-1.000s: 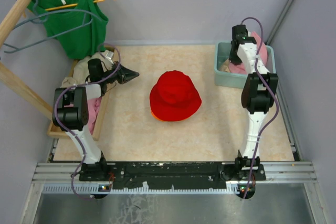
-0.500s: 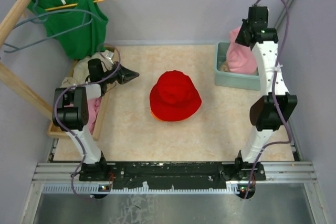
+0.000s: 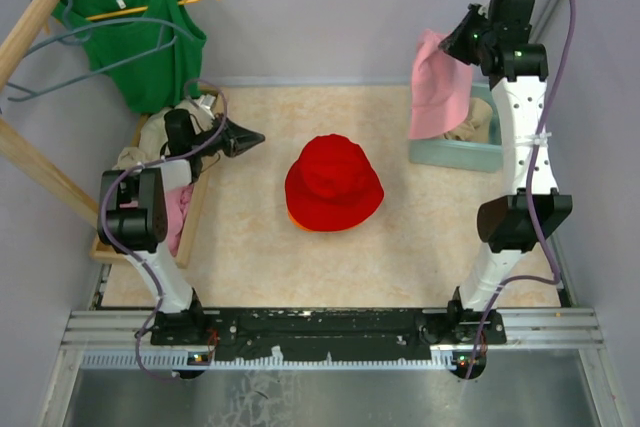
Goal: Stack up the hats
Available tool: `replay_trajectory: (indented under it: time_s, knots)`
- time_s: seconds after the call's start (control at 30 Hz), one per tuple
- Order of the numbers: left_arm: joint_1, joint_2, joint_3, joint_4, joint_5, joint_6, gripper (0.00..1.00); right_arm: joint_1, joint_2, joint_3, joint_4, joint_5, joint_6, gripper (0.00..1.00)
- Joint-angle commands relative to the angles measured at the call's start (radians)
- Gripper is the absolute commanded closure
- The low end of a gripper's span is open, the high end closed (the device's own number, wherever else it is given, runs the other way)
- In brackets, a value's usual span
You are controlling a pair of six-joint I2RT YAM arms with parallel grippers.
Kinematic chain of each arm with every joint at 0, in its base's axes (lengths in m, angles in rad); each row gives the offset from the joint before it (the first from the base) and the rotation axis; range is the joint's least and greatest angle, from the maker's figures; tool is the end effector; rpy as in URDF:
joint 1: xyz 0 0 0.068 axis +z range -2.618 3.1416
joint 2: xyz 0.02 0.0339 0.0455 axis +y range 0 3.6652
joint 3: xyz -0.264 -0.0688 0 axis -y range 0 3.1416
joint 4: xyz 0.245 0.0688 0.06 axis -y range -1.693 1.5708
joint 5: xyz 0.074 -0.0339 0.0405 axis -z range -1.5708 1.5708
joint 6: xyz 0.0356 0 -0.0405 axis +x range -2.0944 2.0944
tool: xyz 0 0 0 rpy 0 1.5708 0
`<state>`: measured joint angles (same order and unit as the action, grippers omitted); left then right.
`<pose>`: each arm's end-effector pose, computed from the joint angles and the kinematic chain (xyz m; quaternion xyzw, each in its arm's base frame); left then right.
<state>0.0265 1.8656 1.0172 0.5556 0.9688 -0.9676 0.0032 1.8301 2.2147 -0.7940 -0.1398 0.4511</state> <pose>0.3945 -0.0189 0.1948 -0.0946 0.7568 -0.5725 0.3009 0.3925 0.0062 0.4727 0.1479 0.8217 0.1801 0.5201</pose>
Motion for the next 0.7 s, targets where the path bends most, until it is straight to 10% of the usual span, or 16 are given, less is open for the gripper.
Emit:
replay_trajectory:
  time_s: [0.0, 0.4, 0.67]
  knots:
    - [0.000, -0.059, 0.048, 0.191, 0.048, -0.188, 0.84, -0.003, -0.053, 0.063, 0.140, -0.235, 0.129, 1.00]
    - [-0.134, -0.022, 0.211, 0.689, -0.098, -0.918, 0.60, 0.055, -0.064, -0.029, 0.633, -0.578, 0.591, 1.00]
    - [-0.262, 0.018, 0.231, 0.774, -0.218, -1.092, 0.54, 0.123, -0.025, -0.049, 0.904, -0.584, 0.823, 1.00]
